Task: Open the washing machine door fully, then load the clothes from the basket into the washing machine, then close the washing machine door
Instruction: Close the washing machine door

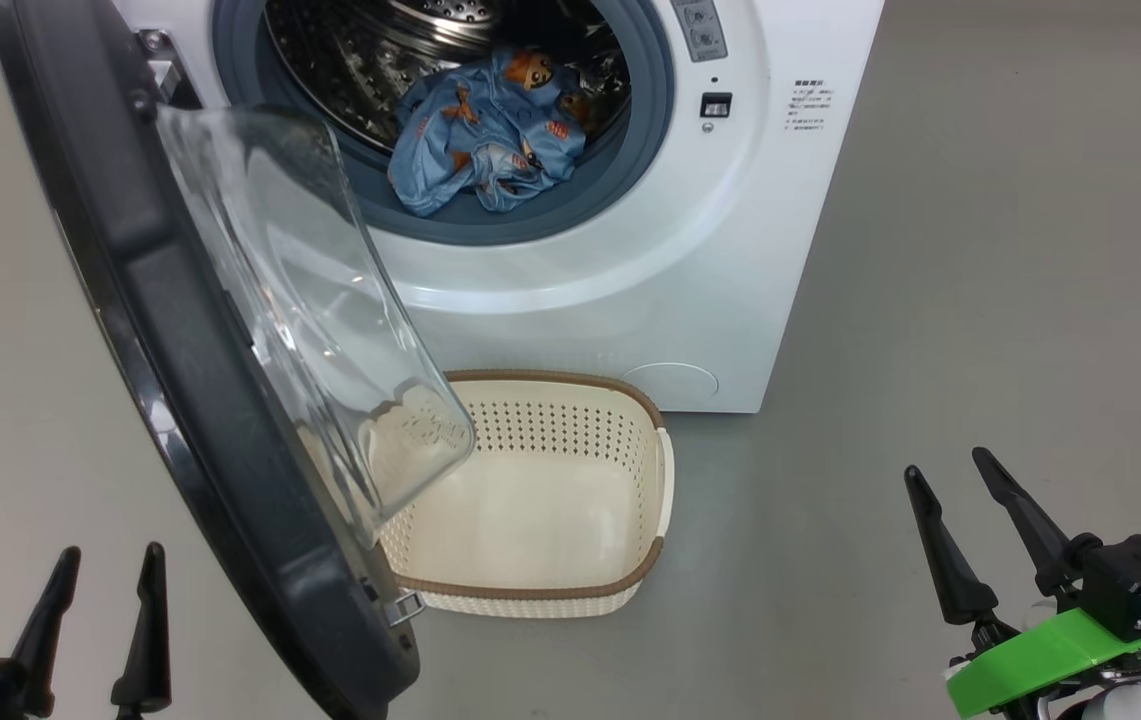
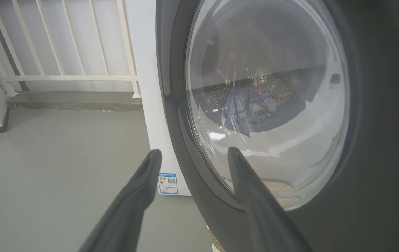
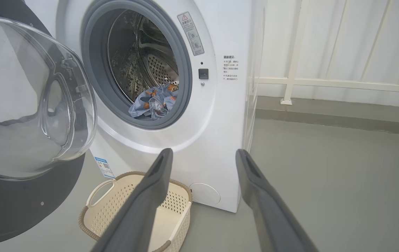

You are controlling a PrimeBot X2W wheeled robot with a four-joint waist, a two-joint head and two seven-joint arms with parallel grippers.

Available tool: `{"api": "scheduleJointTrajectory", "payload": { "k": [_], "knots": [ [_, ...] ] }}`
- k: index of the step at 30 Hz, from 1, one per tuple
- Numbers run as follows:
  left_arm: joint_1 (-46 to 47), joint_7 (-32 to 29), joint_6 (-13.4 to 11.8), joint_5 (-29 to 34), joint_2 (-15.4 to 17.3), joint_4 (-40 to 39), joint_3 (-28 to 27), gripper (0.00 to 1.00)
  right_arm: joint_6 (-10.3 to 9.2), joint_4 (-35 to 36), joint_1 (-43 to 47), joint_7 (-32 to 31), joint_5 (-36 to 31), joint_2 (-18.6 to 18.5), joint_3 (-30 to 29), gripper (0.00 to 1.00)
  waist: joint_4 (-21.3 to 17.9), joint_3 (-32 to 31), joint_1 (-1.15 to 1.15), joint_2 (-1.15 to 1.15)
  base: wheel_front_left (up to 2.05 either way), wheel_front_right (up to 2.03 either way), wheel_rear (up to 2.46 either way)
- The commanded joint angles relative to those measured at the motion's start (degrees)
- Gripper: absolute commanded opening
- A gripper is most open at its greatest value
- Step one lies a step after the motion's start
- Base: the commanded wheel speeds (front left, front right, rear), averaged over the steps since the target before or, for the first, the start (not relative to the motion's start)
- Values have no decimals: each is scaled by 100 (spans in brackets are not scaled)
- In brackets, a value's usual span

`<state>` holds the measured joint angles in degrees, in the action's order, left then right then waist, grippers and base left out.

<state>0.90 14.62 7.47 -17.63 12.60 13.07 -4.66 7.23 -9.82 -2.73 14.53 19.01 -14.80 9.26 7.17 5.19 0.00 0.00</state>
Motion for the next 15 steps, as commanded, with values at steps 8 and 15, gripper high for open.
{"api": "scheduleJointTrajectory", "payload": {
  "k": [8,15],
  "knots": [
    [134,38,2,48,166,-168,-210,100,25,160,46,47,-60,-86,83,93,23,-19,0,0,0,0,0],
    [141,38,2,49,153,-186,-210,100,25,161,30,47,-68,-77,75,92,41,-27,0,0,0,0,0]
  ]
}}
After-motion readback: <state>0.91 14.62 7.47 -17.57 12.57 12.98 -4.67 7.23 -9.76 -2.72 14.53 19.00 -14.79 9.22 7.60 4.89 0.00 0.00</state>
